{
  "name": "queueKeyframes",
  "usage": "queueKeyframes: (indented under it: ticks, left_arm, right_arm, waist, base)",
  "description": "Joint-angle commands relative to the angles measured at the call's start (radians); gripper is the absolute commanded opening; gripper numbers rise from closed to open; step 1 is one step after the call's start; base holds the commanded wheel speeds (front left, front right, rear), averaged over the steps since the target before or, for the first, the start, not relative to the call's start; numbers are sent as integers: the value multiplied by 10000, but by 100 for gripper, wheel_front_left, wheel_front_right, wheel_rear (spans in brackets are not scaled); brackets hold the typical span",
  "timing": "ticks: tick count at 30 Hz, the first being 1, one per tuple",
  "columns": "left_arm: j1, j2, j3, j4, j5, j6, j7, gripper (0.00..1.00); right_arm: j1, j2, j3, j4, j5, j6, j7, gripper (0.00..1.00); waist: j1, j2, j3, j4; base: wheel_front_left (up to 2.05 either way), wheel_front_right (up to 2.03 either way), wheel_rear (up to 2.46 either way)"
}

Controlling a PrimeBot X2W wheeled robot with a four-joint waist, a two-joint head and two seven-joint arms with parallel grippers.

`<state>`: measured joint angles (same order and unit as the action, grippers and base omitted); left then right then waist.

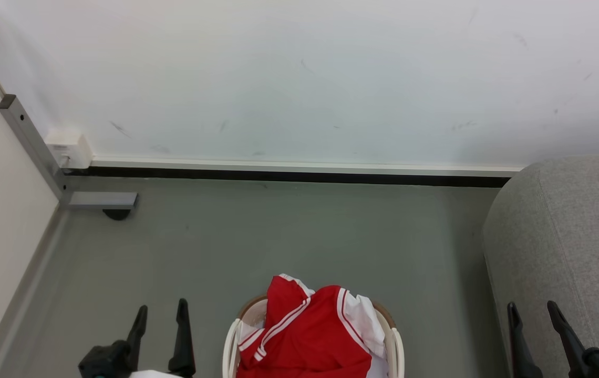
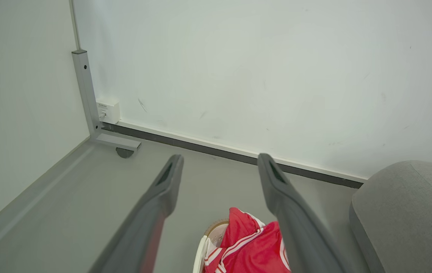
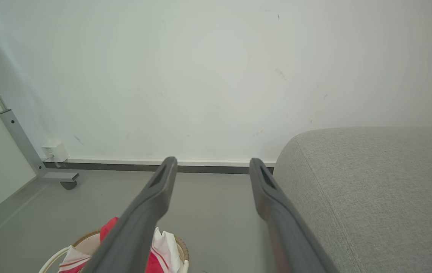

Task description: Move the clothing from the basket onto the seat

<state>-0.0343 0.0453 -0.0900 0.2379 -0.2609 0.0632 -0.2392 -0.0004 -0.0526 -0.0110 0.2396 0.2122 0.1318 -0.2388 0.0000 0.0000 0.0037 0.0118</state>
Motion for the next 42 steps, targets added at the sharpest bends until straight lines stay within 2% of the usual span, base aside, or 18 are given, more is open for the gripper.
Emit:
queueKeyframes:
  ticks: [1, 12, 35, 42]
  left_arm:
    - [100, 83, 37, 7, 248, 52, -94, 100]
    - [159, 85, 33, 143, 1139, 14, -273, 100]
    - [168, 83, 159, 272, 1075, -209, -258, 100]
    - [-405, 79, -28, 225, 1324, -407, -256, 100]
  right_arm:
    - [24, 8, -31, 35, -193, -19, -104, 100]
    - [28, 12, 19, 112, -756, -21, -287, 100]
    - [-62, 17, 95, 194, -143, -21, -272, 100]
    - [-430, 18, 118, -103, -89, -21, -264, 100]
  waist:
    - [0, 0, 4, 3]
    - [0, 0, 23, -17]
    - [0, 0, 81, -125]
    - [0, 0, 883, -371]
  base:
    - [0, 0, 0]
    - [0, 0, 0]
    - [0, 0, 0]
    - [0, 0, 0]
